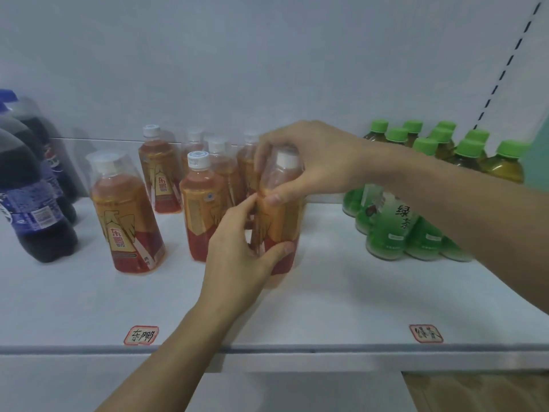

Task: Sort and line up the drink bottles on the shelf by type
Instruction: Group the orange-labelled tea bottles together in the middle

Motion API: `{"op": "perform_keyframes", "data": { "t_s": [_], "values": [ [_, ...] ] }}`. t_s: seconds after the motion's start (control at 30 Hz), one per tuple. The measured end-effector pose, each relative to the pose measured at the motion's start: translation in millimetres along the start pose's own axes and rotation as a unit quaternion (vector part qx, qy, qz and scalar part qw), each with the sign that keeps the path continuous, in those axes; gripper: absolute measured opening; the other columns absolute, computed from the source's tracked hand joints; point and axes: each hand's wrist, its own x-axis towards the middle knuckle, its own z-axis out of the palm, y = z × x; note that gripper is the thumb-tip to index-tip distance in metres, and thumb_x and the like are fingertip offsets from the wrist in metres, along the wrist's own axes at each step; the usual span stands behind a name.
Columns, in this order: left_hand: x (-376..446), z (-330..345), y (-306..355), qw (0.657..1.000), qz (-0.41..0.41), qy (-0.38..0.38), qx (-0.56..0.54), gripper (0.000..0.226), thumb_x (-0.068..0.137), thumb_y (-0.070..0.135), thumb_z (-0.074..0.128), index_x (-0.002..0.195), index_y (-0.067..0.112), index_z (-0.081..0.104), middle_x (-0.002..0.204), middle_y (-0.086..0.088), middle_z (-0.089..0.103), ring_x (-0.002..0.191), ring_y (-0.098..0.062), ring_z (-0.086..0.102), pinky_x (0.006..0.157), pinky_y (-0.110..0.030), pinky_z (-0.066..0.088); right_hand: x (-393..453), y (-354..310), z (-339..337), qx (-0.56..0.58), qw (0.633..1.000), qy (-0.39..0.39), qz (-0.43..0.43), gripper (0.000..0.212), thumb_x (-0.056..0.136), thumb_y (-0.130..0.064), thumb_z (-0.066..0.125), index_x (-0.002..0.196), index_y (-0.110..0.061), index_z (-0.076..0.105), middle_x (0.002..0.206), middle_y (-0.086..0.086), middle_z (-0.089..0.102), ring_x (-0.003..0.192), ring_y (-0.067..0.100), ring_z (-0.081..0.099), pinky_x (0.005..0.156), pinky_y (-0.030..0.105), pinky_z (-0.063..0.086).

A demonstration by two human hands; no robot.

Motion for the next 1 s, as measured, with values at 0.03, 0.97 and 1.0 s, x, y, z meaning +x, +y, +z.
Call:
{"op": "perform_keyframes", "data": {
  "t_s": [0.03, 0.97, 1.0],
  "values": [
    [4.8, -2.1, -1.9, 0.999, -0.017, -0.040, -0.009, 0.101, 0.066, 0.055, 0.085, 0.151, 0.034, 0.036, 0.133, 0.023, 0.052, 0.111, 0.013, 0.050, 0.090, -0.016, 0.049, -2.8, 4.2, -6.0, 0.021, 1.000, 0.000, -0.001, 0.035, 0.076, -0.038, 0.086, 0.105, -0.030, 0.068, 0.104, -0.021, 0.065, 0.103, -0.003, 0.059, 0.092, 0.022, 0.046],
    [33.3, 37.2, -24.7, 0.988, -0.120, -0.098, 0.030, 0.076, 0.069, 0.036, 0.092, 0.130, 0.024, 0.048, 0.112, 0.014, 0.060, 0.100, -0.011, 0.063, 0.085, -0.027, 0.056, 8.3, 27.0, 8.0, -0.025, 0.992, -0.030, 0.117, 0.054, 0.071, -0.033, 0.089, 0.118, -0.035, 0.061, 0.129, -0.010, 0.057, 0.119, 0.018, 0.055, 0.098, 0.042, 0.049],
    [35.4, 37.3, -25.0, 0.987, -0.119, -0.102, 0.034, 0.077, 0.068, 0.038, 0.092, 0.129, 0.024, 0.047, 0.111, 0.014, 0.061, 0.099, -0.011, 0.064, 0.085, -0.029, 0.057, 9.7, 26.0, 5.5, -0.039, 0.991, -0.045, 0.122, 0.053, 0.072, -0.035, 0.088, 0.117, -0.035, 0.061, 0.128, -0.009, 0.056, 0.118, 0.017, 0.053, 0.097, 0.040, 0.048]
  ]
}}
